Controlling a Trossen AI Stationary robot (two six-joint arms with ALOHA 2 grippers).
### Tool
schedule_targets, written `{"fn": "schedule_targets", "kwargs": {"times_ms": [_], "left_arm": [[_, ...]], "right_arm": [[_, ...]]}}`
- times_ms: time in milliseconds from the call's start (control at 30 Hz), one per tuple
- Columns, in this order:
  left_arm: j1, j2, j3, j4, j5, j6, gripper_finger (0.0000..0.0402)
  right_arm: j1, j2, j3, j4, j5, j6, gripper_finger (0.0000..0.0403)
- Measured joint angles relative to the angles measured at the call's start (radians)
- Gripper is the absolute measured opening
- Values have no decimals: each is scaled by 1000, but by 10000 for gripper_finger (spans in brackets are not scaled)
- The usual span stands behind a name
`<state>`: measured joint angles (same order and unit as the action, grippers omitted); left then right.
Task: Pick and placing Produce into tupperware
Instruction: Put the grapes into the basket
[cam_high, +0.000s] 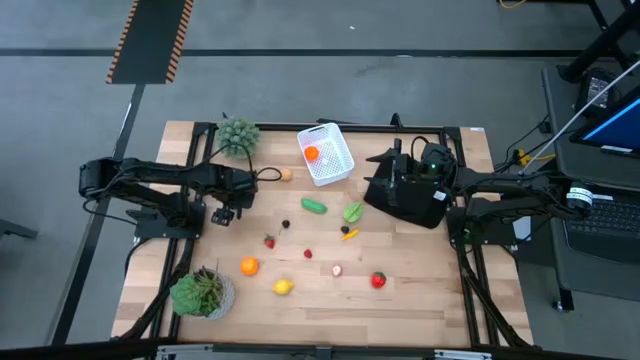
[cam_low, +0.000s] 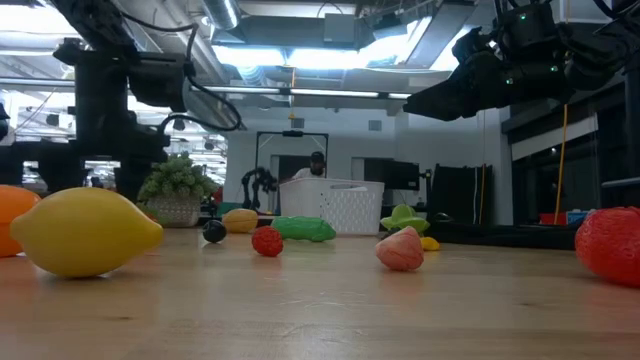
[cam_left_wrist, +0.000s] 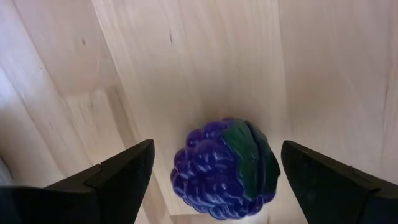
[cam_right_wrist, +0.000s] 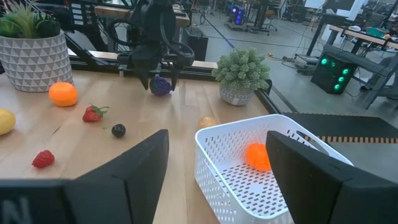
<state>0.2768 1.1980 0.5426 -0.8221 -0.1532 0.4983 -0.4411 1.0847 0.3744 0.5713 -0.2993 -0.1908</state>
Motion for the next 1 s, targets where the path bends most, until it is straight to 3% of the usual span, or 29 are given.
{"fn": "schedule_targets", "kwargs": {"times_ms": [667, 1000], "left_arm": [[0, 0, 0, -17, -7, -34, 342], [0, 0, 0, -23, -22, -43, 289]], "right_arm": [[0, 0, 0, 0, 0, 3, 271], [0, 0, 0, 0, 0, 3, 271]]}}
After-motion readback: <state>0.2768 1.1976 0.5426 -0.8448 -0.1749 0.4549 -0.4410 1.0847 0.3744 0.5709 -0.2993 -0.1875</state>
